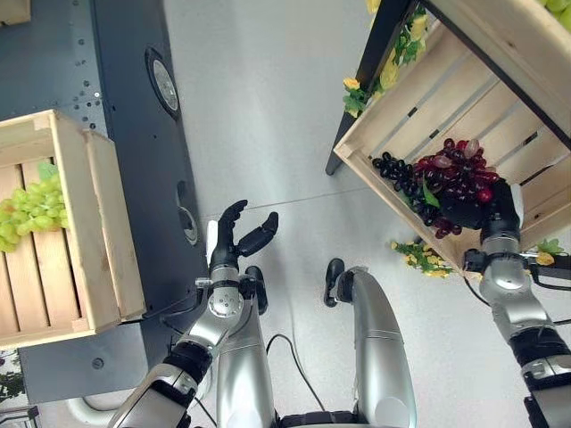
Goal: Pick up the fruits from the basket on one side to the basket on the other side
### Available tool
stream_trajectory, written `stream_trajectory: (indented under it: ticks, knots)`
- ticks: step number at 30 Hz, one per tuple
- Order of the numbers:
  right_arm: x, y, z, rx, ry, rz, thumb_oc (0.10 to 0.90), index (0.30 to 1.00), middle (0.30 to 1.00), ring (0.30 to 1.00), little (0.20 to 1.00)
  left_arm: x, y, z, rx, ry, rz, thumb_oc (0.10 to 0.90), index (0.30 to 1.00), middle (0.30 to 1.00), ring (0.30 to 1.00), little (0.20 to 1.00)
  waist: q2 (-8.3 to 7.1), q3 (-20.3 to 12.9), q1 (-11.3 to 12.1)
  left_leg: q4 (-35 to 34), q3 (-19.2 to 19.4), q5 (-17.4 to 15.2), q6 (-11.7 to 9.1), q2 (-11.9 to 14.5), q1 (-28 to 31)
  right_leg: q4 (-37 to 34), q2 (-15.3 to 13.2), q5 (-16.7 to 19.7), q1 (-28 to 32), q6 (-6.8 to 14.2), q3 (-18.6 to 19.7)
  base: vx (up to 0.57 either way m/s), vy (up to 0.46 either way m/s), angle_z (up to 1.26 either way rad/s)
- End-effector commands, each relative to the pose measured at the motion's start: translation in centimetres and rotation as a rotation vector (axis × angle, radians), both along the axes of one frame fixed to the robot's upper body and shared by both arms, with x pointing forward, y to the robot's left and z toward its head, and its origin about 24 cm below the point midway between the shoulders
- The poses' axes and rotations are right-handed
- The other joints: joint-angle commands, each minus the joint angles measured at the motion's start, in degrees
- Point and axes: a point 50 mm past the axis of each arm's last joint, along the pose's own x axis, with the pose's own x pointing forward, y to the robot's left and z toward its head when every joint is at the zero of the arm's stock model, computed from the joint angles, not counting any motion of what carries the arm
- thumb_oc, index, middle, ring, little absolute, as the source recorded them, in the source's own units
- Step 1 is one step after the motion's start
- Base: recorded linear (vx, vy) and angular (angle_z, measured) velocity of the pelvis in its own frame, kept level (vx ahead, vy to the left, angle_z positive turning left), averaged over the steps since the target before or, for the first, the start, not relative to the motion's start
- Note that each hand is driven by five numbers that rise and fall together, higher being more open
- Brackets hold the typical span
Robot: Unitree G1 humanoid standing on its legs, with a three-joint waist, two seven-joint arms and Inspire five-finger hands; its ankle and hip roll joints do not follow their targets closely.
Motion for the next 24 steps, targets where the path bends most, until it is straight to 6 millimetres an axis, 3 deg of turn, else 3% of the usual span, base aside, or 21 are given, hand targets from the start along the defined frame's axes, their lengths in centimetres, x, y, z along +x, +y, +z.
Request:
stream_trajectory:
  ticks: [1,9,17,18,19,24]
  knots:
    - [-0.2,-3.8,5.5,-0.041,-0.171,-0.166,0.4,0.3,0.3,0.3,0.3,0.3,0.1,3.0,0.066,-0.143,-0.054,0.8,0.9,0.9,0.9,0.9,-3.19,-1.2,1.1,5.2,6.4,-8.0,5.6,-3.6,2.5,-5.6,2.4,5.2,4.7,0.5,-1.4,-0.01,-0.039,0.09]
    - [0.1,-8.5,9.8,-0.188,-0.038,-0.395,0.4,0.3,0.3,0.3,0.3,0.1,0.7,3.0,0.094,-0.122,-0.07,0.8,0.9,0.9,0.9,0.9,-2.6,-1.2,3.0,5.8,5.5,-7.2,5.4,-3.9,0.9,-5.1,1.9,5.4,3.7,0.1,-2.5,0.0,-0.008,0.02]
    - [0.3,-9.7,11.1,-0.08,-0.017,-0.466,0.4,0.3,0.3,0.3,0.3,-0.2,1.0,2.7,0.097,-0.108,-0.091,0.8,0.9,0.9,0.9,0.9,-2.0,-1.2,4.2,5.1,5.1,-7.1,5.6,-4.4,0.9,-4.8,1.4,5.2,3.7,0.0,-3.0,0.0,0.0,0.02]
    - [0.3,-9.8,11.1,-0.073,-0.012,-0.47,0.48,0.42,0.42,0.42,0.42,-0.2,1.0,2.7,0.097,-0.107,-0.092,0.8,0.9,0.9,0.9,0.9,-1.97,-1.2,4.3,5.0,5.1,-7.1,5.6,-4.4,0.9,-4.8,1.4,5.2,3.7,0.0,-3.0,0.0,0.004,0.04]
    - [0.3,-9.9,11.0,-0.057,0.007,-0.477,0.8,0.9,0.9,0.9,0.9,-0.3,1.0,2.6,0.095,-0.108,-0.093,0.8,0.9,0.9,0.9,0.9,-1.88,-1.2,4.4,5.0,5.1,-7.1,5.5,-4.5,0.9,-4.9,1.3,5.2,3.7,0.0,-3.1,0.01,0.01,0.03]
    - [0.7,-10.2,9.7,-0.01,0.118,-0.444,0.8,0.9,0.9,0.9,0.9,-0.4,1.1,2.5,0.087,-0.1,-0.099,0.8,0.9,0.9,0.9,0.9,-1.43,-1.2,5.1,4.4,5.3,-7.1,5.6,-4.5,1.9,-4.9,1.1,4.9,4.5,0.1,-3.1,0.0,0.0,0.0]
